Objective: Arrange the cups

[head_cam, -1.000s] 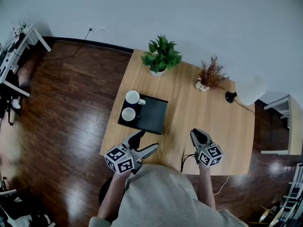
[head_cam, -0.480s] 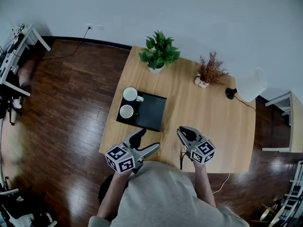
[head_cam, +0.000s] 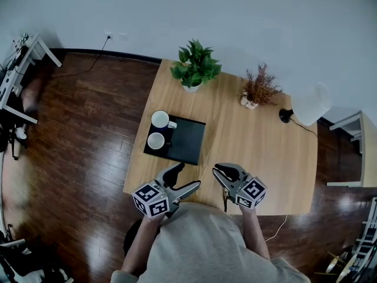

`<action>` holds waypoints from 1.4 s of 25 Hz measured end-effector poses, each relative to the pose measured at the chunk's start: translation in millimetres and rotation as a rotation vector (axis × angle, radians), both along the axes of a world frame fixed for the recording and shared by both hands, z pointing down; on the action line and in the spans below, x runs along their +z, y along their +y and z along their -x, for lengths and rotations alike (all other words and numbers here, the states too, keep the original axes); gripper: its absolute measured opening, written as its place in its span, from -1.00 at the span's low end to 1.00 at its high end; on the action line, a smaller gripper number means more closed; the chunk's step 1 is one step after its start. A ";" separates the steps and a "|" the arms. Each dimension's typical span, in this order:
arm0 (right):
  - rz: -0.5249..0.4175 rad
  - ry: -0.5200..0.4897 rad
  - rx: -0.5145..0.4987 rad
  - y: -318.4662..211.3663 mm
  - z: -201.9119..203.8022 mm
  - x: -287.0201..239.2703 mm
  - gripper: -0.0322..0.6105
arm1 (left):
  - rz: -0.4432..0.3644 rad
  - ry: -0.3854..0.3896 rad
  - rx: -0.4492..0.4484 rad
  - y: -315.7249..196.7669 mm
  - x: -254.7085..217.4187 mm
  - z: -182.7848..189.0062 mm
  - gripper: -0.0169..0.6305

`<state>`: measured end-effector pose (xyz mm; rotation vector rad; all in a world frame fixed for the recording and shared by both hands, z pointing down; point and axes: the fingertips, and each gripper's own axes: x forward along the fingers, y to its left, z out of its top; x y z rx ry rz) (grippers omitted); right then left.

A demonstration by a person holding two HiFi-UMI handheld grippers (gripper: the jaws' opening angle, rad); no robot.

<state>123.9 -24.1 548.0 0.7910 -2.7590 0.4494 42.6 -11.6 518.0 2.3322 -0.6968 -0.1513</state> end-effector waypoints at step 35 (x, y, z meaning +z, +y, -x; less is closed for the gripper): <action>0.002 0.039 -0.088 15.5 25.6 8.5 -0.74 | 0.011 0.008 0.030 5.5 2.5 -4.6 0.24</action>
